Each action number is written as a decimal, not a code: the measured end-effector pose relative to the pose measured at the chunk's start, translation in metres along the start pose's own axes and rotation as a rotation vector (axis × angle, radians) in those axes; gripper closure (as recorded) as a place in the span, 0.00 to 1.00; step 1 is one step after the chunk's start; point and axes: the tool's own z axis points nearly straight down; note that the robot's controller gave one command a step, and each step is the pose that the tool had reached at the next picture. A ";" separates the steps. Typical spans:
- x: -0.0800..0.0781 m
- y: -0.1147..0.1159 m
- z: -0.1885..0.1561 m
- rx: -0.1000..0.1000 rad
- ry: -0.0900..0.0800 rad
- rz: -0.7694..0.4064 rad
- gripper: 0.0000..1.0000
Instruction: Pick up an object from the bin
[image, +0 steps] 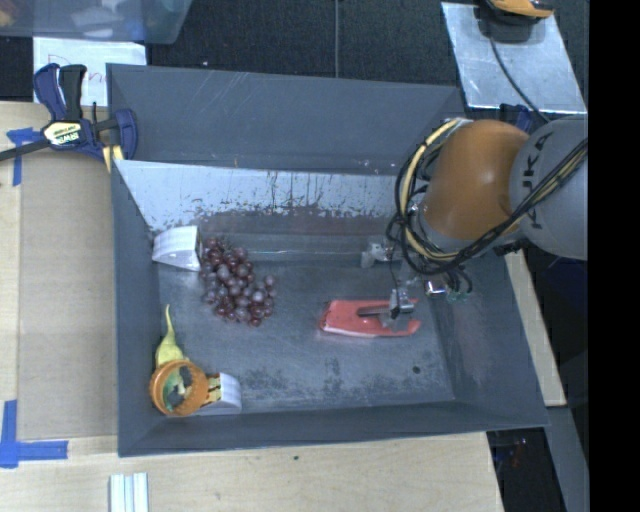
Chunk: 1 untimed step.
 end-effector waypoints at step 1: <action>0.006 0.015 -0.007 0.000 0.010 0.076 0.00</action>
Offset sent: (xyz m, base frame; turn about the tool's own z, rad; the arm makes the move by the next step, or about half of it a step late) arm -0.0050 0.0110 -0.0311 0.0513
